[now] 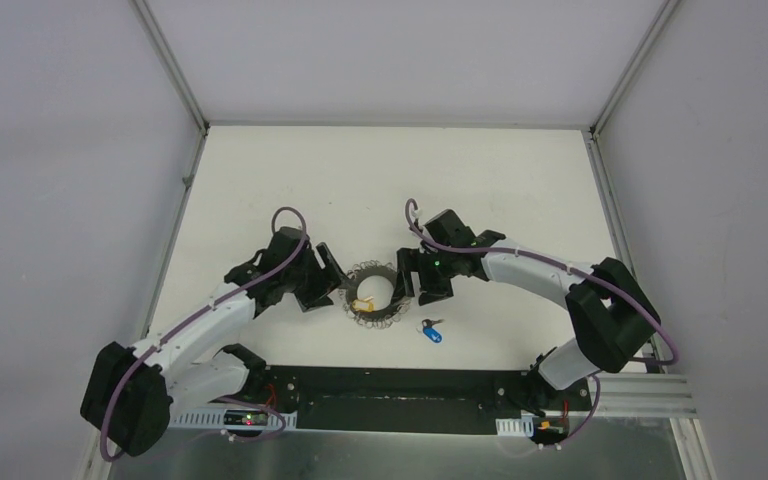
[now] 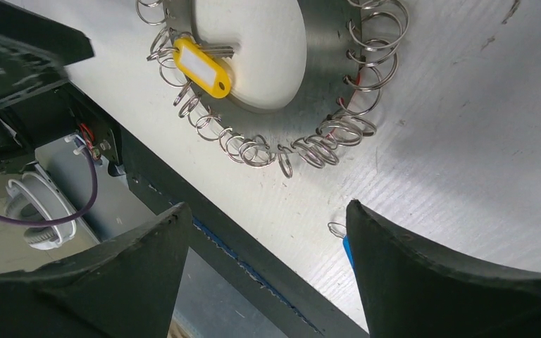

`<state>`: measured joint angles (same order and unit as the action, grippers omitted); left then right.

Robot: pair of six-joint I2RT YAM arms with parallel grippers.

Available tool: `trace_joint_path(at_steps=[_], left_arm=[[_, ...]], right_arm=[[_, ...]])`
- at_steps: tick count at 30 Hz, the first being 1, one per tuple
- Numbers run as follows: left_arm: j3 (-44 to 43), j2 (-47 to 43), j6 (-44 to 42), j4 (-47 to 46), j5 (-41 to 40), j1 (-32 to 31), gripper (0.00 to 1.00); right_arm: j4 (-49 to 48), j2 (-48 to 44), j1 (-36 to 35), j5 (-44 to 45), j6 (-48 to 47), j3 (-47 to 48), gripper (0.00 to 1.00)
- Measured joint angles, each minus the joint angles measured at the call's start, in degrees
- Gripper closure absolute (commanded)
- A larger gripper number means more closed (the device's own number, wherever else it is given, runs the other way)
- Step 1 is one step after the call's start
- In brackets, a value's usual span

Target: Put the keys on the keyring

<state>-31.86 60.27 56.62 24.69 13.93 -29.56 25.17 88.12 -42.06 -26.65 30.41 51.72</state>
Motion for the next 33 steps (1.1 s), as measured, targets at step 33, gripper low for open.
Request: trace_joint_path(at_steps=[33], left_arm=[[4.3,1.1,-1.9,-5.7,5.8,-6.5,0.53]], right_arm=[[1.2,5.8,-1.9,-3.8,-0.5,1.8,0.57]])
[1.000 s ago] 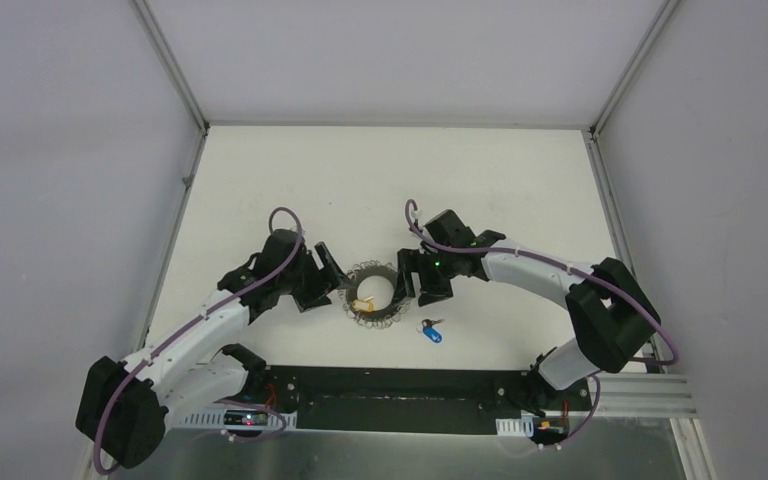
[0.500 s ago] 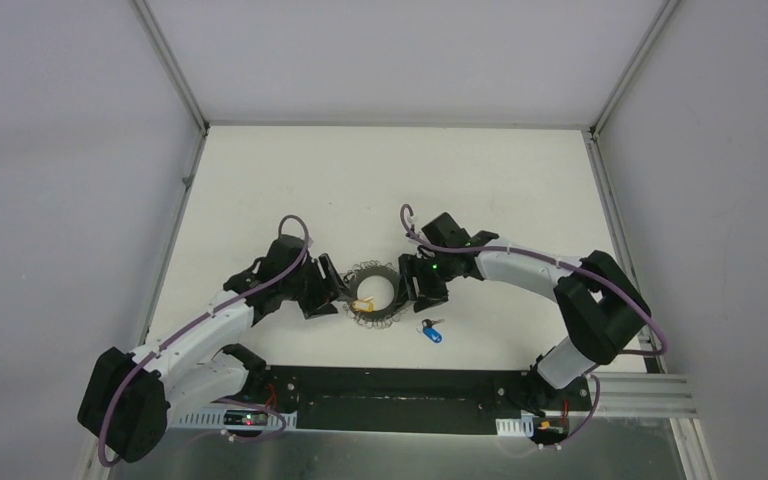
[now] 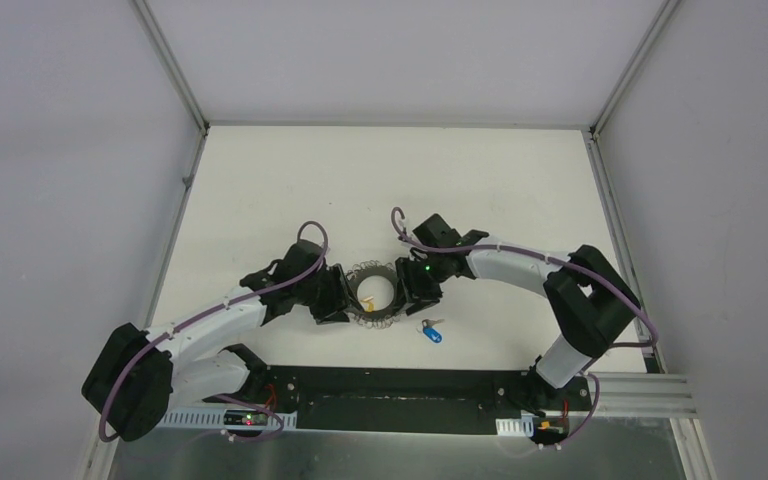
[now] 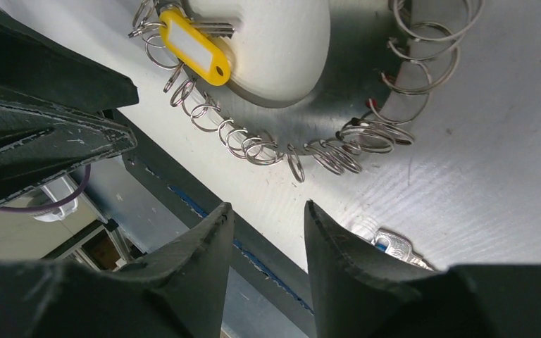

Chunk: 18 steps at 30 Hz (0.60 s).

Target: Put the keys on the keyring

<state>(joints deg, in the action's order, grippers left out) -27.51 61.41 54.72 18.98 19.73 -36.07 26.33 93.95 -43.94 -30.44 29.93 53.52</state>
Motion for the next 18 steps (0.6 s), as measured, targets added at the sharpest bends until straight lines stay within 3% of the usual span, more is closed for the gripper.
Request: trace_joint_path(at_steps=[6,18], left_arm=[[0.0,-1.7,0.0,0.5,-0.3,0.0,0.55],[0.2,-3.1,0.0,4.6,-2.0,-0.4,0.58]], right_arm=[[1.5,1.7,-2.2,0.7,-0.1,2.6,0.62],[6.5,2.6,-4.7,7.9,-1.2,5.0,0.61]])
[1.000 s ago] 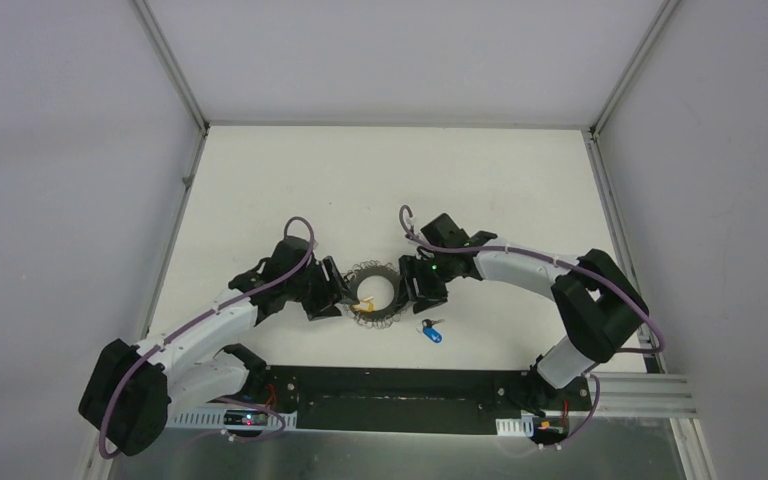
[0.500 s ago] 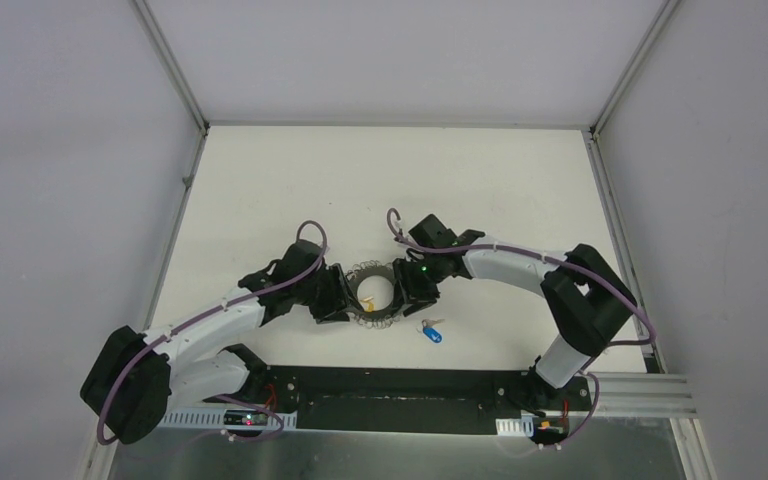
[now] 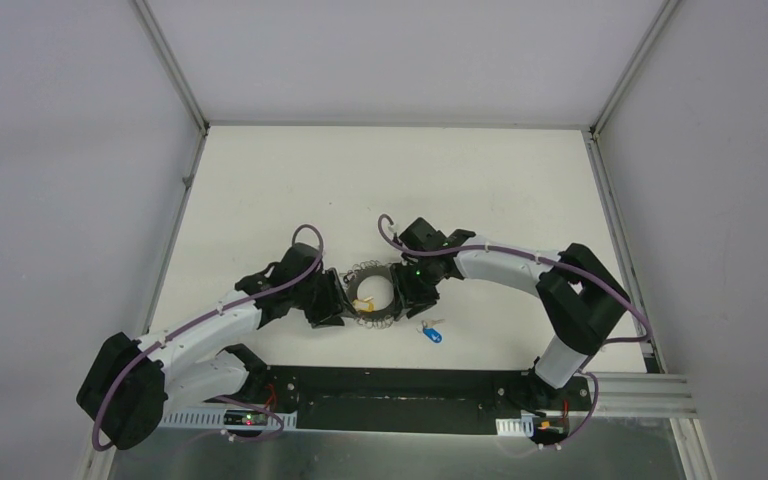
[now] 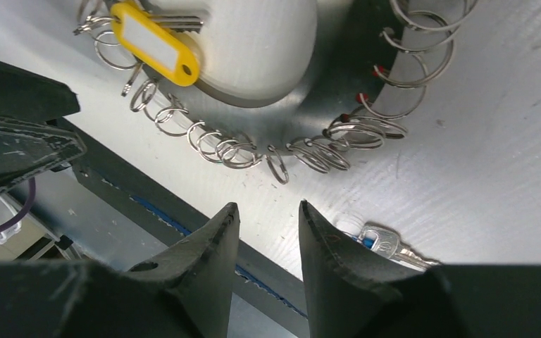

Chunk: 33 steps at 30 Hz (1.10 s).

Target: Put the keys on the keyring

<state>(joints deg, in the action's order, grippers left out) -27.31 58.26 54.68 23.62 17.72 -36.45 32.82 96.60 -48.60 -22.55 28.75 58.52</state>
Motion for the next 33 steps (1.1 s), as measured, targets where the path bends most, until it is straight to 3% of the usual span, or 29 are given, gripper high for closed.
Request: trace_joint_path(at_steps=[12,19,24,33], left_arm=[[0.0,4.9,1.6,0.4,-1.1,-2.6,0.65],[0.0,7.4,4.4,-2.4,-1.2,-3.8,0.66],[0.0,6.7,4.3,-2.7,-2.3,-3.6,0.68],[0.3,-0.2,2.6,1.0,-2.1,1.9,0.70]], right_arm=[[1.8,1.6,-0.7,1.4,-1.0,1.0,0.63],[5.6,1.6,-7.3,7.8,-4.3,7.3,0.63],[6.7,1.7,-11.2,11.2,-6.3,9.3,0.63],[7.6,4.2,-11.2,11.8,-6.5,9.9,0.68]])
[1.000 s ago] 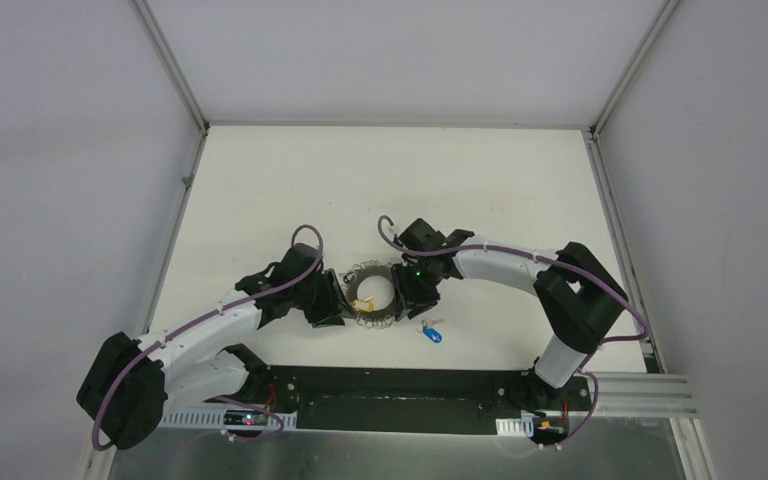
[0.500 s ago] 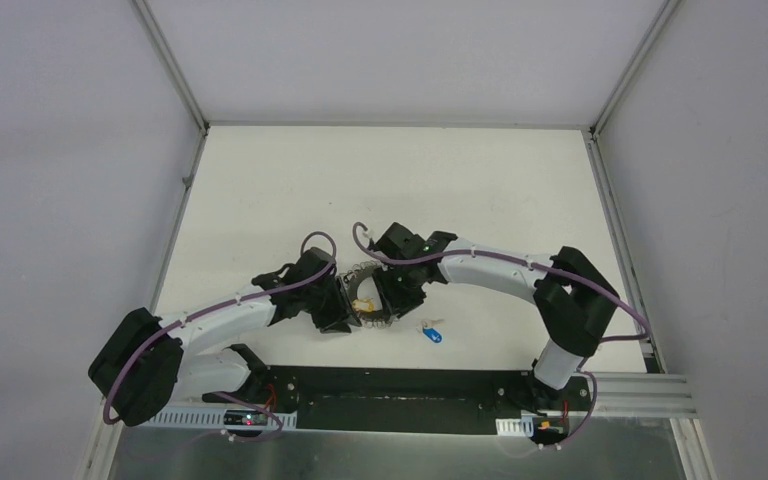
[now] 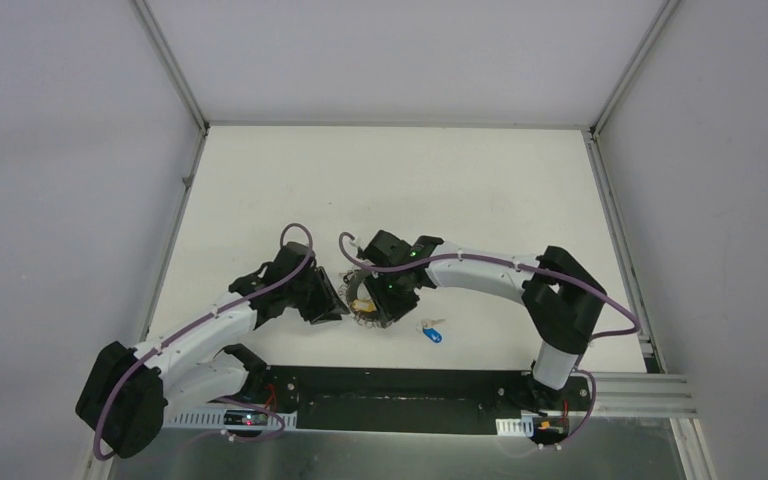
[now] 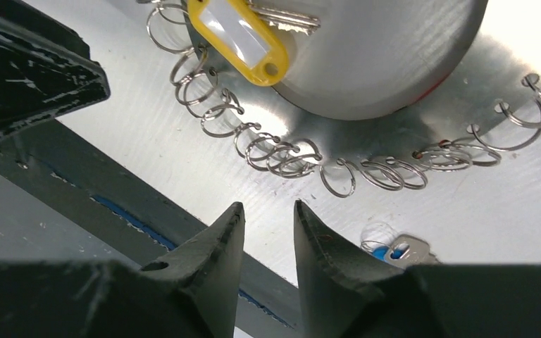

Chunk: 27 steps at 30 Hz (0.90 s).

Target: Put the keys on the keyring

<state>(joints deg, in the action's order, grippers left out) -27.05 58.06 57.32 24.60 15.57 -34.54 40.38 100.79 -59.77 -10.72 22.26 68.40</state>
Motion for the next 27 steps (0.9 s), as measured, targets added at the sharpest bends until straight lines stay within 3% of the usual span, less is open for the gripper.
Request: trace_joint_path(at_steps=[7,15,22,27], left_arm=[[0.6,-5.0,-2.3,4.1,1.1,3.6,0.70],[0.6,-5.5,-4.2,7.3,1.1,3.9,0.70],[0.6,-4.5,-4.4,7.5,1.2,3.9,0.70],[0.6,-3.9,-4.8,7.5,1.5,3.9,0.71]], right_arm=[[-0.9,2.1,0.0,-3.1,0.8,2.7,0.74],[-1.2,3.2,0.1,-4.6,2.0,5.3,0.74],[2.5,3.9,0.3,0.3,2.3,5.9,0.62],[5.1,4.4,0.3,2.8,2.2,5.9,0.61]])
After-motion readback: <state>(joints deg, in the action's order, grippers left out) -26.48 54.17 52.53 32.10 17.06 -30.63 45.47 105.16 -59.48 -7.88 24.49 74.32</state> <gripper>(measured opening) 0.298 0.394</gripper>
